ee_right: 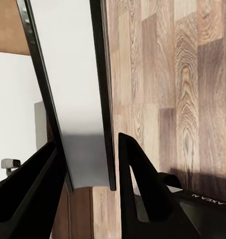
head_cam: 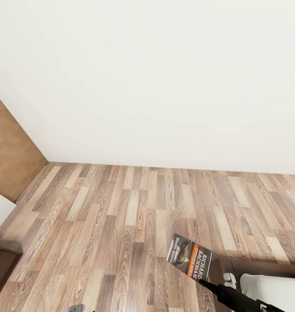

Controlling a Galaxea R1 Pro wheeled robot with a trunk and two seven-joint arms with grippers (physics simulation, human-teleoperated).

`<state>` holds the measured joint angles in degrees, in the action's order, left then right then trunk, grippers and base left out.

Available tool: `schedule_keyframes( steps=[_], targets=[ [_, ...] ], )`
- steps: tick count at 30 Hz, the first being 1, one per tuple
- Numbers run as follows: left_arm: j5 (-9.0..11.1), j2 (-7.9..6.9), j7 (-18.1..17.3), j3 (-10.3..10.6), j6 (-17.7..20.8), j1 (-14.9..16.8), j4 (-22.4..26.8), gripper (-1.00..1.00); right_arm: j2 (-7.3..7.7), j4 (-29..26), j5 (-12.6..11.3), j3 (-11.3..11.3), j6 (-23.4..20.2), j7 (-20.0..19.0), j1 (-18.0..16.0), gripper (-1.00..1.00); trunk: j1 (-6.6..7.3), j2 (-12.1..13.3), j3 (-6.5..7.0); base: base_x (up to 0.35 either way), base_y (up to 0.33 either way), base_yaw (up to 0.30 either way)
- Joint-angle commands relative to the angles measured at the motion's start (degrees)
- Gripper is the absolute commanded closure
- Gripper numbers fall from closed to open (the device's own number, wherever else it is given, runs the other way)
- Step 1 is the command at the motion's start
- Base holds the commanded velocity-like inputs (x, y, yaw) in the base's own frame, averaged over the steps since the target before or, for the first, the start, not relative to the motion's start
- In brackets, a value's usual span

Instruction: In the bedroom, move the book from the bed onto either nightstand, and place the two sandals side by side next to the bed.

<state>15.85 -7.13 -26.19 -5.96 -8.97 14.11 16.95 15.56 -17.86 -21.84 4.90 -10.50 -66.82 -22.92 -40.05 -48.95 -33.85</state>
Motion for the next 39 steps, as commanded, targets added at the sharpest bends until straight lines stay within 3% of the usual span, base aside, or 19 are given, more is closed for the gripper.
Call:
schedule_keyframes(
  steps=[1,28,39],
  targets=[
    [0.23,0.01,-0.42,-0.24,0.01,0.04,-0.08,-1.0,0.0,0.11,-0.26,0.11,-0.52,-0.15,-0.02,1.0,-0.01,-0.04,0.05,0.0,0.0,0.0],
    [0.23,0.01,-0.44,-0.19,0.01,0.04,-0.1,-1.0,-0.02,0.36,-0.23,0.11,-0.38,-0.07,-0.02,1.0,-0.01,-0.04,2.51,0.0,0.0,0.0],
    [0.07,1.07,-0.44,-0.19,0.01,0.04,-1.5,-1.0,-0.06,0.37,-0.23,0.11,-0.34,-0.13,-0.02,1.0,-0.01,-0.04,3.51,0.0,0.0,0.0]
  ],
)
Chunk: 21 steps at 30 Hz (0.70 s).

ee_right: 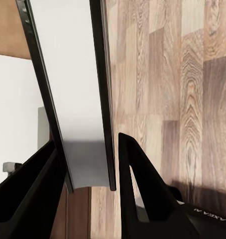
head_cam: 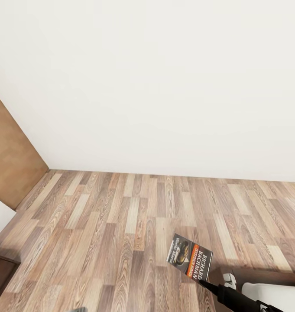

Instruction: In the bedroom, move the book from the bed onto either nightstand, and place the two sandals side by side next to the bed.

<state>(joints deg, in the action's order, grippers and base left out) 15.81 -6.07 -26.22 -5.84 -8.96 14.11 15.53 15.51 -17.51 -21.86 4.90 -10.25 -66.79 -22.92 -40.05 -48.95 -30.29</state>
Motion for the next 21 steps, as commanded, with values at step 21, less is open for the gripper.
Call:
schedule_keyframes(
  steps=[21],
  targets=[
    [0.1,0.26,-0.41,-0.31,0.0,0.04,-0.15,-1.0,0.05,0.0,-0.22,0.11,-0.56,-0.17,-0.03,1.0,-0.01,-0.04,1.87,0.0,0.0,0.0]
  ],
)
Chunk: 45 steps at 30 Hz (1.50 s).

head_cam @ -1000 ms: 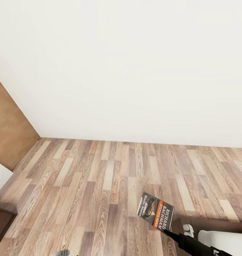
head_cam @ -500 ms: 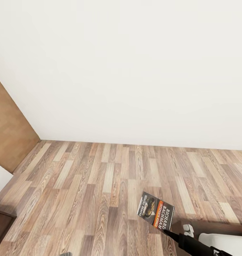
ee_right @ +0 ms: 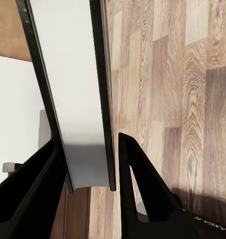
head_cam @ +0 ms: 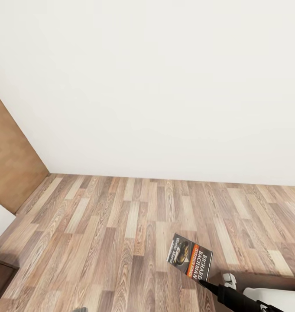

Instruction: In the bedroom, move the book from the bed onto either nightstand, and place the two sandals side by side next to the bed.

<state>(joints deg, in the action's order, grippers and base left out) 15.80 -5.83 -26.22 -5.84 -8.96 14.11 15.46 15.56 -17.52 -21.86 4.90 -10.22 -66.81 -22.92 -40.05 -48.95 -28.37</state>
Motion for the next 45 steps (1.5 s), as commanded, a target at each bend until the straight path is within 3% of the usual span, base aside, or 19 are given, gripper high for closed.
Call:
schedule_keyframes(
  steps=[1,45],
  targets=[
    [0.11,0.02,-0.41,-0.31,0.0,0.04,-0.08,-1.0,0.0,0.02,-0.23,0.11,-0.59,-0.14,-0.02,1.0,-0.01,-0.04,0.04,0.0,0.0,0.0],
    [0.11,0.03,-0.41,-0.31,0.0,0.04,-0.08,-1.0,-0.03,0.02,-0.26,0.11,-0.59,-0.16,-0.02,1.0,-0.01,-0.04,4.05,0.0,0.0,0.0]
  ],
)
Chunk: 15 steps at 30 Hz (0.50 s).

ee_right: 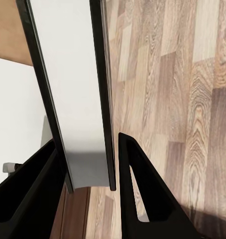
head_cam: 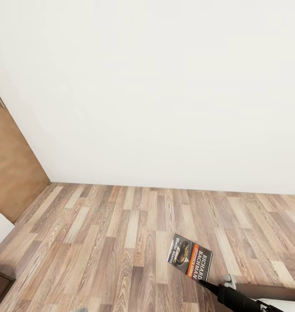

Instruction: In the bedroom, move the book from the bed onto either nightstand, and place the two sandals side by side next to the bed.

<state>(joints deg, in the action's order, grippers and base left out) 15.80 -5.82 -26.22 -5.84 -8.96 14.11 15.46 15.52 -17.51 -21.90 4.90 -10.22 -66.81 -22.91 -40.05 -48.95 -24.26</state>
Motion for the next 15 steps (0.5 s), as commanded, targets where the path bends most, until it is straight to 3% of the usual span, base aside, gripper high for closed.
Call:
schedule_keyframes(
  steps=[1,15],
  targets=[
    [0.11,0.01,-0.41,-0.32,0.0,0.04,-0.08,-1.0,0.01,0.02,-0.21,0.11,-0.59,-0.14,-0.04,1.0,-0.01,-0.04,0.04,0.0,0.0,0.0],
    [0.11,0.01,-0.39,-0.32,0.0,0.04,-0.08,-1.0,-0.02,0.0,-0.16,0.11,-0.59,-0.15,-0.03,1.0,-0.01,-0.04,1.31,0.0,0.0,0.0]
  ],
)
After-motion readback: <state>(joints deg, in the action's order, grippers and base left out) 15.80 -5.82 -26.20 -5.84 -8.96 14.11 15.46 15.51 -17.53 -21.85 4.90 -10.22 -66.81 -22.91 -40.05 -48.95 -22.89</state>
